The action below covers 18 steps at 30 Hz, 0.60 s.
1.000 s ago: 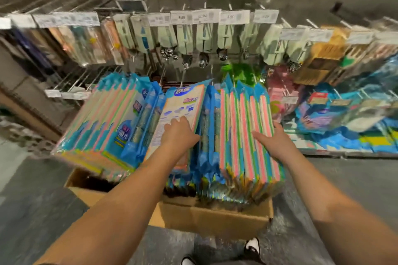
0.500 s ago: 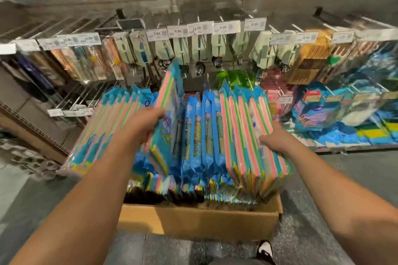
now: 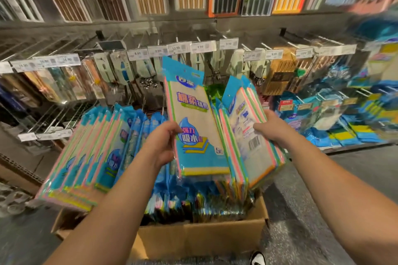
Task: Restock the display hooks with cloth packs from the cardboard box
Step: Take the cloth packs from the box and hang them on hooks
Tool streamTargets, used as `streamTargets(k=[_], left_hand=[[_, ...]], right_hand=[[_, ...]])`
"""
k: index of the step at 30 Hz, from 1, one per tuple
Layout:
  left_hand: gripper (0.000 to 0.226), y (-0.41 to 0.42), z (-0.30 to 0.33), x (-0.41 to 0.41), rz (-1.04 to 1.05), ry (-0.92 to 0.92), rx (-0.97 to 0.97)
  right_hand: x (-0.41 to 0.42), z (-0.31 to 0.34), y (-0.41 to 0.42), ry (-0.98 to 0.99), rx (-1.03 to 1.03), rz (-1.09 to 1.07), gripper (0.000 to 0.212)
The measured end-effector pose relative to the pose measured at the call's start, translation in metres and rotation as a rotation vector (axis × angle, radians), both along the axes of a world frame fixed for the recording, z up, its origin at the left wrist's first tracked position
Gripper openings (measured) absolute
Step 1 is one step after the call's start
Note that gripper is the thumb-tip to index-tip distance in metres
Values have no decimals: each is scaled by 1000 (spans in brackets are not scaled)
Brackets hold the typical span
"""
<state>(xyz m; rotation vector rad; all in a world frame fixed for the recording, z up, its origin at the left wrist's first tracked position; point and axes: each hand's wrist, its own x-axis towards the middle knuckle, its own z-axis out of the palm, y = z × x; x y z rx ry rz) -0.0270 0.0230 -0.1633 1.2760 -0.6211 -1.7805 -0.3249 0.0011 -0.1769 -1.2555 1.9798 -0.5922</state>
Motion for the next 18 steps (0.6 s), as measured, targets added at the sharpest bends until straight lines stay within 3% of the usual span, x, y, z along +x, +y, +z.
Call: streamTargets(k=[3,8,14,18], left_hand=[[54,0,-11,-13,-29,28,29],[42,-2,-17,-25,-42,111,34],[46,-3,-17,-63,-47,255,-12],[48,-2,-13,-102,-66,357,-56]], right_hand=[[-8,3,4,-18,5,-16,72],[-21,30,7,-7,-76,-71,70],[9,78,15,530,-210,93,84],[40,76,24,736,-234,209,93]])
